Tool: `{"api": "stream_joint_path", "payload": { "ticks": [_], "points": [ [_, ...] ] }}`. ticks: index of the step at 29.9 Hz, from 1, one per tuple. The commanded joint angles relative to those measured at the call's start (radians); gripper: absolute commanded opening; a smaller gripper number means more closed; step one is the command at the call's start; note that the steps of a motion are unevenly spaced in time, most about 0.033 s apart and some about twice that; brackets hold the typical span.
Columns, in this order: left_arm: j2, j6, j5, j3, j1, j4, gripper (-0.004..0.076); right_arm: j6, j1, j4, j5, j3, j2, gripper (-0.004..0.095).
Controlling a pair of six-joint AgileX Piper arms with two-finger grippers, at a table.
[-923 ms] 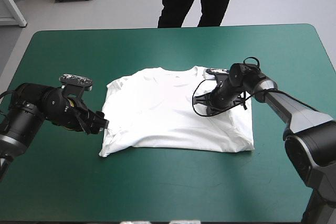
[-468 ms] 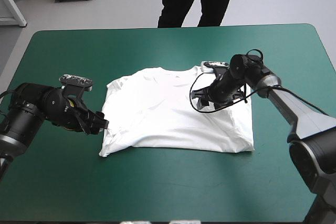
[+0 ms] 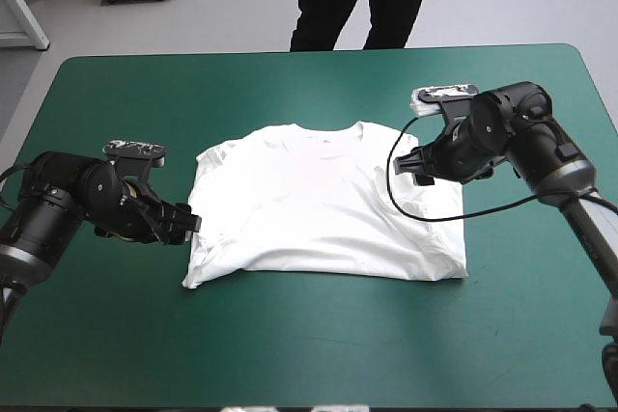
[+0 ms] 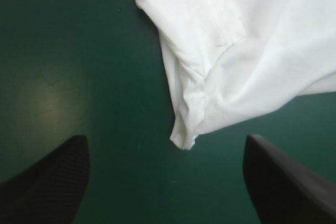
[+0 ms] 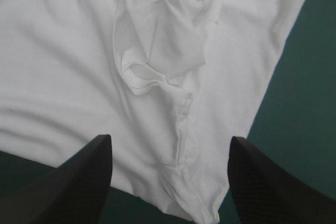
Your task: Fold the cloth
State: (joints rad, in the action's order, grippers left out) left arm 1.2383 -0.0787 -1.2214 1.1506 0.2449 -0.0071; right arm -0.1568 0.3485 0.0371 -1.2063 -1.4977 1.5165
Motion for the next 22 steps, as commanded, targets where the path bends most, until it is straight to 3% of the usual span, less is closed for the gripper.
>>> {"api": "stream_joint_path", "payload": {
  "ticks": [1,10,22],
  "points": [
    [-0.003,-0.030,0.004,0.002,0.003,0.000,0.0580,-0.025,0.000,-0.031,0.008,-0.032,-0.075,0.0602],
    [0.029,-0.030,0.090,-0.134,0.003,-0.019,0.0580,-0.031,0.000,-0.031,-0.009,-0.032,-0.093,0.0500],
    [0.128,-0.027,0.226,-0.231,0.003,-0.092,0.0562,-0.031,0.000,-0.031,-0.011,-0.032,-0.093,0.0486]
  ]
}}
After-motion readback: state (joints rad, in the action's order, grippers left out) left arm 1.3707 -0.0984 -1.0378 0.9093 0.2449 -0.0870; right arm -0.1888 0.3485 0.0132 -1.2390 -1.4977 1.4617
